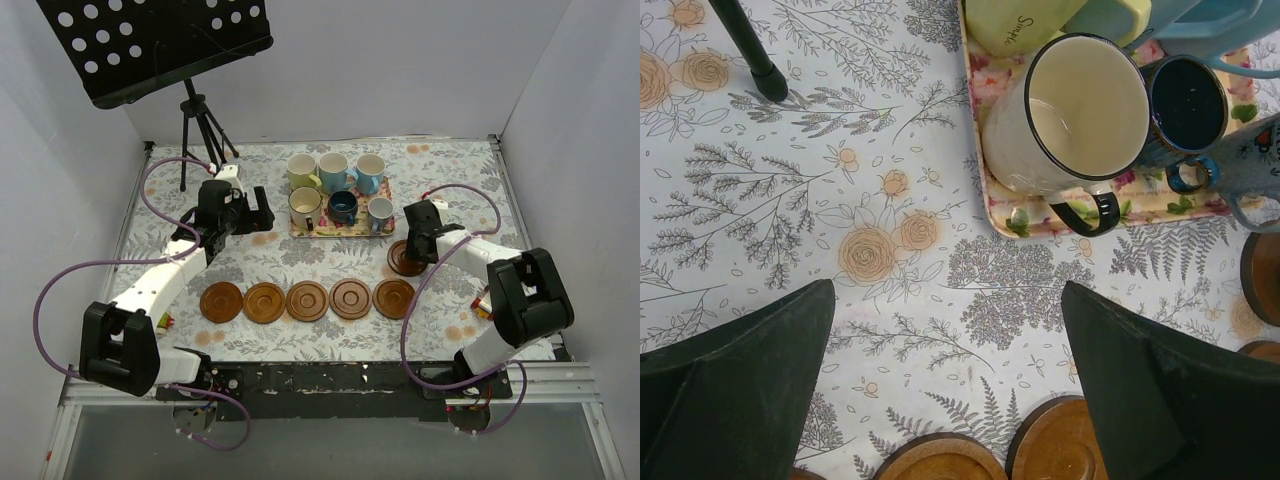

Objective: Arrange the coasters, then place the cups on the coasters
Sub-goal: Move the coaster to the center of the board.

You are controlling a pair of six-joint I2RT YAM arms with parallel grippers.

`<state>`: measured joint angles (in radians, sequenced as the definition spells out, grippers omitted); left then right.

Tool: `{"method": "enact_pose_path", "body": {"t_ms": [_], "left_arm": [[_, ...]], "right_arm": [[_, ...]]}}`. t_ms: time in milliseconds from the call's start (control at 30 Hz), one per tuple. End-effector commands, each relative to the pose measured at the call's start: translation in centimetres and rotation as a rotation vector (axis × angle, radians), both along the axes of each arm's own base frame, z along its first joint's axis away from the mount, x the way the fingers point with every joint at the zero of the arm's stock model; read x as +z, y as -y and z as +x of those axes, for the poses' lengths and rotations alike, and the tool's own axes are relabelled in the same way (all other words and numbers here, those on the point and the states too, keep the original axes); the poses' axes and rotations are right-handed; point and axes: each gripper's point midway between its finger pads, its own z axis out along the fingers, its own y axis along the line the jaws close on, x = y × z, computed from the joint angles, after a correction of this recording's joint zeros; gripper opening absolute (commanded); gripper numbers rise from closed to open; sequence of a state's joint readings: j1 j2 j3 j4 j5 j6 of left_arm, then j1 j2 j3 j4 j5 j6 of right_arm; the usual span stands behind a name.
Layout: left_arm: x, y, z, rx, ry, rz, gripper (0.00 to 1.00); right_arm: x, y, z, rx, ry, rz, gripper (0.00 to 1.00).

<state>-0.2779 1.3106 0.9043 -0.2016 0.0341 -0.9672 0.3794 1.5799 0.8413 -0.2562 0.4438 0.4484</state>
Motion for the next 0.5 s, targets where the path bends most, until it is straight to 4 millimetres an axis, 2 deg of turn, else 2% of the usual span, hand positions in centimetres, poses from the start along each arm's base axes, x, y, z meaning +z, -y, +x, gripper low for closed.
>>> {"method": "enact_pose_path", "body": {"t_ms": [0, 133, 233, 367, 467], "left_arm": [[1.8, 0.2, -0.6, -0.017, 0.047, -0.033, 0.98], [2.1, 0.9, -0.9, -0.042, 0.045, -0.063, 0.98], [2.2, 1.2, -1.0, -0.052, 0.046, -0.075, 0.98], [2.4, 1.1, -1.1, -0.051, 0.052, -0.075, 0.98], [2.6, 0.8, -1.1, -0.040, 0.059, -0.068, 0.98]], "right_arm": [[-0.2, 3.5, -3.6, -0.102, -0.091, -0.084, 0.54], [1.4, 5.4, -4.4, -0.164, -0.056, -0.081, 0.57], [3.1, 5.9, -4.3, -0.172, -0.006, -0.066, 0.60], [6.2, 5.0, -2.9, -0.124, 0.080, -0.018, 0.63], [8.8, 2.6, -1.3, 0.001, 0.153, 0.022, 0.62]]}}
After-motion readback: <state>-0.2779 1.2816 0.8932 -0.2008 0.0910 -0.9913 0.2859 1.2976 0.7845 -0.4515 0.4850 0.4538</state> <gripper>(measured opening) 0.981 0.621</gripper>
